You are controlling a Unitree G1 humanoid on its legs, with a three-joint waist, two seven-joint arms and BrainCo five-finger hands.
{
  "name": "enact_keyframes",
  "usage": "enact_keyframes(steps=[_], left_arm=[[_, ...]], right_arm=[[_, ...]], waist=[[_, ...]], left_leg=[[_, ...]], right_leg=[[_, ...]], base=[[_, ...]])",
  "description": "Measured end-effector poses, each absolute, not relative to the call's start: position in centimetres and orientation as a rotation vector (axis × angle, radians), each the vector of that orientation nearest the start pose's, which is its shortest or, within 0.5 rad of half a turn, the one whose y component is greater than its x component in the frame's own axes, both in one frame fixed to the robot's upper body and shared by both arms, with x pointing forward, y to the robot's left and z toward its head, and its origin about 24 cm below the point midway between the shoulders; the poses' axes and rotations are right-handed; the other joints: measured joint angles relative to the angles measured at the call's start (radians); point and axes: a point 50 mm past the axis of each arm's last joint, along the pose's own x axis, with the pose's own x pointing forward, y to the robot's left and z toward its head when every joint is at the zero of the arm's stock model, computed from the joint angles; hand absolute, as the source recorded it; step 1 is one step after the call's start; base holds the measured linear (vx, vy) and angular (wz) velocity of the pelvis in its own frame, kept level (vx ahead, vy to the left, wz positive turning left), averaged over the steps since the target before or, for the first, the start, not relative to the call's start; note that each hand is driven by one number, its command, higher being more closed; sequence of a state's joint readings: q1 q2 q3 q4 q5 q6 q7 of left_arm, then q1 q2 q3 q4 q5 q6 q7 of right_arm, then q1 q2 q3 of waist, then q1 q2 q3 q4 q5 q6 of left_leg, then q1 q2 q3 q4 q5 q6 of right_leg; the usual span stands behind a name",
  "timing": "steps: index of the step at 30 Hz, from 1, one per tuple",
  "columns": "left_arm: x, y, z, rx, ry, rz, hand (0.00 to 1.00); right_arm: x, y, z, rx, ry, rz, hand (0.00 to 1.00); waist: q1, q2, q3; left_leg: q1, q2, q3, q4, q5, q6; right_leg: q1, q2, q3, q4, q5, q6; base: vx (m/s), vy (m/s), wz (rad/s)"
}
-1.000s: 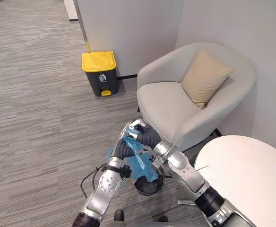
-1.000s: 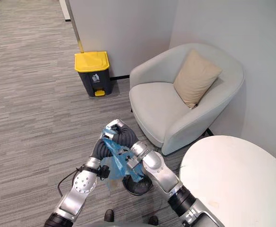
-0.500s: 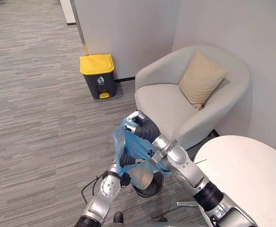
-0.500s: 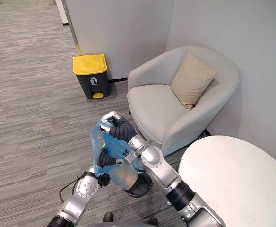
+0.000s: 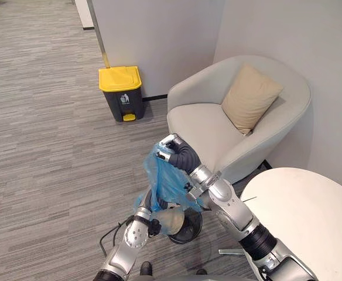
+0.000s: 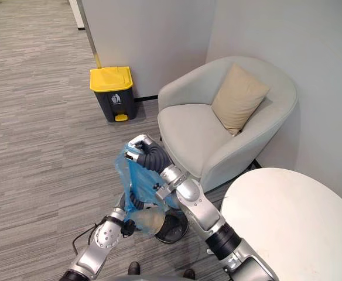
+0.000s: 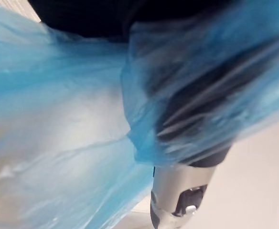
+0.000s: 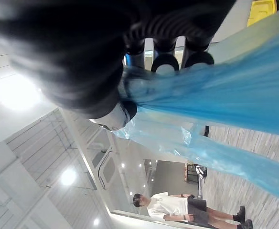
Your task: Gather rubbish on tea table into small bin, then transfer packed bag to large trash can.
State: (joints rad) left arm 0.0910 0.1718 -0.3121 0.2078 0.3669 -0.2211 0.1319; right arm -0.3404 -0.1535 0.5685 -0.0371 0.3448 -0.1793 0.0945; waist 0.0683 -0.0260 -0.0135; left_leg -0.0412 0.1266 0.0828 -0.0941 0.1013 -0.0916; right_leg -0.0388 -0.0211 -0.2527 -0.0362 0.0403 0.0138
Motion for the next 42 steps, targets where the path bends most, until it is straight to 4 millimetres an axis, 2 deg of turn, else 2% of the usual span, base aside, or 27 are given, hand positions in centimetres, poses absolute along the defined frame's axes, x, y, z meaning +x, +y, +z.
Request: enact_keyframes(steps=[6, 10, 11, 15, 18, 33, 38, 39, 42], left_arm=[[22.0, 11.2, -0.7, 0.515, -0.019, -0.227, 0.0], [22.4, 10.1, -0.9, 0.56, -0.033, -0.23, 0.0], [22.5, 9.9, -0.9, 0.562, -0.036, -0.226, 1.0], [23.6, 8.4, 0.4, 0.567, -0.073, -0.213, 1.0], [23.6, 8.1, 0.5, 0.555, -0.074, -0.212, 1.0], [24.1, 9.1, -0.8, 0.527, -0.008, -0.161, 1.0], [24.0, 9.8, -1.6, 0.515, 0.041, -0.144, 1.0], [23.9, 10.2, -2.1, 0.51, 0.066, -0.134, 1.0], [23.5, 10.6, -2.8, 0.506, 0.105, -0.134, 1.0]], right_arm=[[24.1, 1.6, 13.9, 0.211, -0.405, 0.931, 1.0], [22.8, 3.2, 13.6, 0.224, -0.384, 1.002, 1.0], [22.7, 3.3, 13.5, 0.223, -0.379, 1.005, 1.0], [22.5, 3.6, 13.5, 0.265, -0.352, 1.004, 1.0], [22.5, 3.6, 13.5, 0.274, -0.347, 0.996, 1.0], [22.5, 3.4, 13.0, 0.323, -0.309, 0.982, 1.0], [22.8, 2.8, 12.8, 0.254, -0.34, 0.942, 1.0], [22.9, 2.5, 12.8, 0.224, -0.358, 0.922, 0.0], [22.8, 1.8, 13.0, 0.15, -0.402, 0.893, 0.0]], waist=[[0.001, -0.005, 0.0], [0.003, -0.008, -0.001], [0.003, -0.008, -0.001], [-0.002, -0.007, -0.001], [0.001, -0.007, -0.001], [-0.005, -0.007, -0.001], [-0.01, -0.007, -0.001], [-0.011, -0.007, -0.001], [-0.019, -0.007, -0.001]], left_leg=[[0.002, 0.0, 0.002, 0.0, 0.0, 0.0], [0.001, 0.001, -0.001, 0.0, 0.0, 0.0], [0.0, 0.001, -0.001, 0.0, 0.0, -0.001], [-0.001, 0.001, -0.002, 0.0, 0.0, 0.0], [-0.001, 0.0, -0.003, 0.0, 0.0, 0.0], [-0.001, 0.002, -0.002, 0.0, 0.0, -0.001], [0.0, 0.002, -0.001, 0.0, -0.001, -0.001], [0.0, 0.002, 0.0, 0.0, -0.001, -0.001], [0.0, 0.002, 0.001, 0.0, -0.001, -0.002]], right_leg=[[0.001, 0.0, 0.001, 0.0, 0.0, 0.0], [0.002, 0.001, -0.001, -0.001, 0.0, -0.001], [0.002, 0.001, -0.001, -0.001, 0.0, -0.001], [0.001, 0.0, -0.003, -0.002, 0.001, -0.001], [0.002, 0.0, -0.004, -0.002, 0.001, -0.001], [0.001, 0.002, -0.001, -0.001, 0.0, -0.001], [0.0, 0.002, 0.001, -0.001, 0.0, -0.001], [0.0, 0.002, 0.002, -0.001, 0.0, -0.001], [0.0, 0.002, 0.003, 0.0, 0.0, -0.001]], base=[[0.0, 0.0, 0.0], [0.0, 0.0, 0.0], [0.0, 0.0, 0.0], [0.0, 0.0, 0.0], [0.0, 0.0, 0.0], [0.0, 0.0, 0.0], [0.0, 0.0, 0.0], [0.0, 0.0, 0.0], [0.0, 0.0, 0.0]])
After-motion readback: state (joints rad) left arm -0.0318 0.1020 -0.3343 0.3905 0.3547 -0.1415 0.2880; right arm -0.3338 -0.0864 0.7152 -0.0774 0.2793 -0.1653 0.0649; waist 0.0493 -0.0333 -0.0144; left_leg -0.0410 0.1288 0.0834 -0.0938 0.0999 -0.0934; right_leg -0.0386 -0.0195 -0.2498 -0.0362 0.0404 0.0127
